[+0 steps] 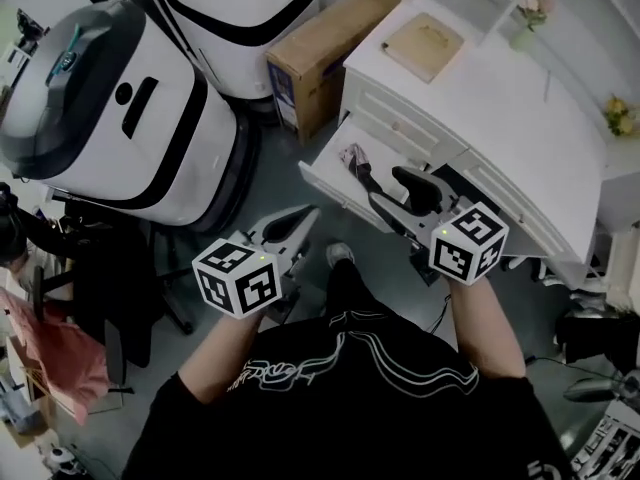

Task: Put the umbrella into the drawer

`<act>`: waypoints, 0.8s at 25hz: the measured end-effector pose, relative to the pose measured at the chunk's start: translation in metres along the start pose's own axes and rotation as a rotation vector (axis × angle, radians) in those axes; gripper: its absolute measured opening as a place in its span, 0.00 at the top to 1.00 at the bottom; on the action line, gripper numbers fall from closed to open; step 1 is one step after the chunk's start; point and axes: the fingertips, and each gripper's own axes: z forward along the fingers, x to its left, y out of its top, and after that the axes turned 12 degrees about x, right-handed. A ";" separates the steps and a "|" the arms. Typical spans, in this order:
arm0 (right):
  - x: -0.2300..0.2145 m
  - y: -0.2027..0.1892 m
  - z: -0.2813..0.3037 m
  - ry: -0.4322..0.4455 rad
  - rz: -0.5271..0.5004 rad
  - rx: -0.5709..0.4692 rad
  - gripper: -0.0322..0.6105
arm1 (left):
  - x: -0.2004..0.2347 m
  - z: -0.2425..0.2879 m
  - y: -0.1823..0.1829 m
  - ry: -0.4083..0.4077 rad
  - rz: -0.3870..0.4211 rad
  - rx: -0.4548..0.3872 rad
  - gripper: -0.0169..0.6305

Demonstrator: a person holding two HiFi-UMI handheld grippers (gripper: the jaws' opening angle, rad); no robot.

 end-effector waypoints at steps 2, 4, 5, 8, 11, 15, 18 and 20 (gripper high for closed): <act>0.034 0.013 -0.026 0.034 -0.023 -0.053 0.53 | -0.031 -0.020 0.013 -0.032 0.061 -0.037 0.94; 0.062 0.026 -0.052 0.042 -0.073 -0.107 0.58 | -0.064 -0.036 0.027 -0.081 0.132 -0.082 0.94; 0.075 0.031 -0.065 0.042 -0.102 -0.135 0.69 | -0.079 -0.044 0.032 -0.103 0.159 -0.103 0.94; 0.103 0.036 -0.100 0.041 -0.153 -0.202 0.77 | -0.118 -0.063 0.037 -0.139 0.210 -0.134 0.94; 0.115 0.033 -0.123 0.036 -0.129 -0.238 0.84 | -0.146 -0.077 0.038 -0.157 0.275 -0.146 0.94; 0.119 0.026 -0.135 0.052 -0.067 -0.236 0.86 | -0.171 -0.086 0.039 -0.184 0.333 -0.158 0.94; 0.122 0.019 -0.140 0.066 -0.051 -0.243 0.86 | -0.182 -0.084 0.037 -0.189 0.358 -0.154 0.94; 0.121 0.019 -0.146 0.060 -0.052 -0.259 0.87 | -0.188 -0.081 0.037 -0.192 0.371 -0.148 0.94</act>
